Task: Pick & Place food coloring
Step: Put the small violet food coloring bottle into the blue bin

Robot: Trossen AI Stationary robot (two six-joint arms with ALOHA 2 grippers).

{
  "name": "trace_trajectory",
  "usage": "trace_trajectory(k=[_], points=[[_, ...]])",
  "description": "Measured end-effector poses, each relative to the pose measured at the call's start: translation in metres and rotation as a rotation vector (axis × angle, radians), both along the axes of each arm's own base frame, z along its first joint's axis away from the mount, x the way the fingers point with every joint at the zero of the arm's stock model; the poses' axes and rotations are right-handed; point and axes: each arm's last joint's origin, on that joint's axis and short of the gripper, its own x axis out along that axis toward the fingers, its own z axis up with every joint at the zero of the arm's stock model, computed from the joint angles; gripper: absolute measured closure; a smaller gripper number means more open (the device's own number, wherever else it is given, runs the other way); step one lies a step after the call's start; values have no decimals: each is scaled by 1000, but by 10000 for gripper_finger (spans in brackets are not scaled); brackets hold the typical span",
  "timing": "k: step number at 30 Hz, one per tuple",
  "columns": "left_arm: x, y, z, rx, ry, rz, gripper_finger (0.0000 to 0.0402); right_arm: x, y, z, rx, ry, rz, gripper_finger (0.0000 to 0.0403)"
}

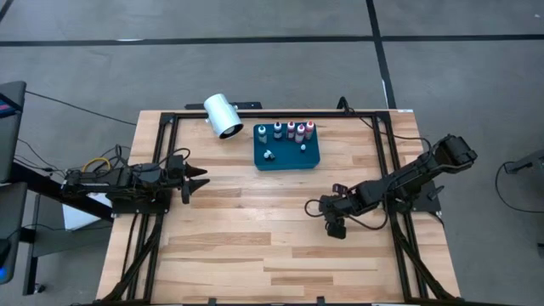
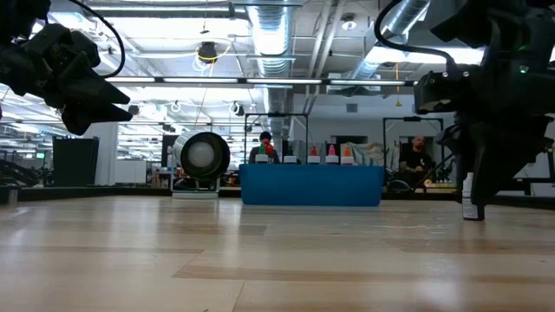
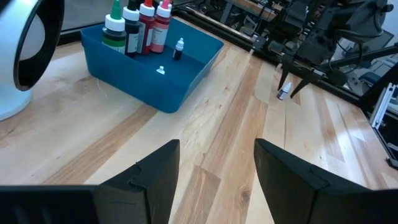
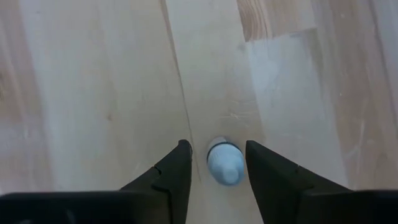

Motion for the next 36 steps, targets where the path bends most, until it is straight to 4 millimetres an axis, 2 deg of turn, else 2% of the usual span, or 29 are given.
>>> trace_trajectory(k=[15, 20, 24, 30, 36], points=[[0, 0, 0, 1, 1, 0, 203, 5, 2, 17, -24, 52, 9, 354], [0, 0, 0, 1, 1, -1, 203, 8, 2, 25, -35, 59, 3, 355], [0, 0, 0, 4, 2, -1, 203, 18, -4, 41, -66, 41, -14, 352], [0, 0, 0, 5, 2, -2, 203, 44, -27, 79, -173, -79, 12, 353], [0, 0, 0, 24, 7, -5, 203, 65, -81, 114, -313, -179, -85, 353]])
